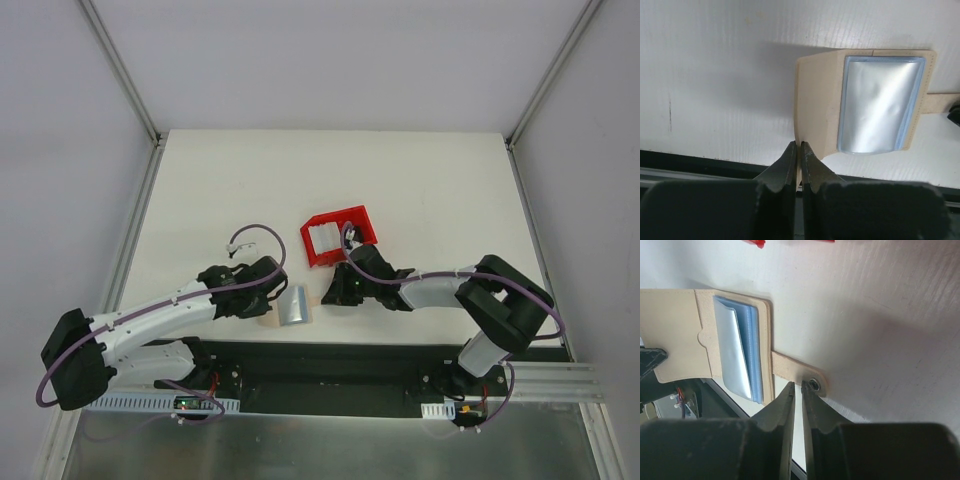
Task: Put the credit cards into the card holder
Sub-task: Open the card holder at the center of the board, then pick up the credit card from the storage box.
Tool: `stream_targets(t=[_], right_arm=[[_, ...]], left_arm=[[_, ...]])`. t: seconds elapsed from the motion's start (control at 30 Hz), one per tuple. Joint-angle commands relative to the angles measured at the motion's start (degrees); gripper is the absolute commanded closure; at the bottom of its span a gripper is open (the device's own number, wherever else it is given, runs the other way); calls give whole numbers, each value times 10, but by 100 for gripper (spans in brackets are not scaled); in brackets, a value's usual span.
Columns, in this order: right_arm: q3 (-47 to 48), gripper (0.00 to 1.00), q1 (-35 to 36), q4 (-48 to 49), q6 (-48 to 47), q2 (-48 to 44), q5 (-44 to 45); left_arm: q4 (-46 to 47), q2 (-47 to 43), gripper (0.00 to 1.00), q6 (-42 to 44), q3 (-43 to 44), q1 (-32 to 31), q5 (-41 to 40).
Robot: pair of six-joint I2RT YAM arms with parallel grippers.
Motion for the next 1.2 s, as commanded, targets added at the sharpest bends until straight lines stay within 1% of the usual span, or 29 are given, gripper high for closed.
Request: stream_targets(t=[0.0,0.17,0.4,0.57,0.63,0.8,0.9,1.0,1.17], right_arm=[[-4,87,2,-73,-25,2,27],[0,85,1,-106,-47,-53,49],[41,81,1,-162,-78,-94,43],[80,74,-1,-198,-90,-125,31],[91,71,-3,-215,-92,-138,31],[134,69,-5,-251,-97,-132,16],[148,70,-4,-250,-87,-104,2],[149,71,-4,-242,-72,-96,13],[184,67,-21,-249,-91,-112,16]], left_arm=[[18,-26,100,20,-4,1,-28],[104,-4,100,65,-21,2,10],[125,60,100,92,2,1,28],[124,61,100,125,17,1,27],[124,57,100,125,20,1,29],[127,59,100,130,25,1,31],[127,73,100,123,26,1,40],[127,76,100,102,21,2,48],[128,54,100,77,4,1,39]])
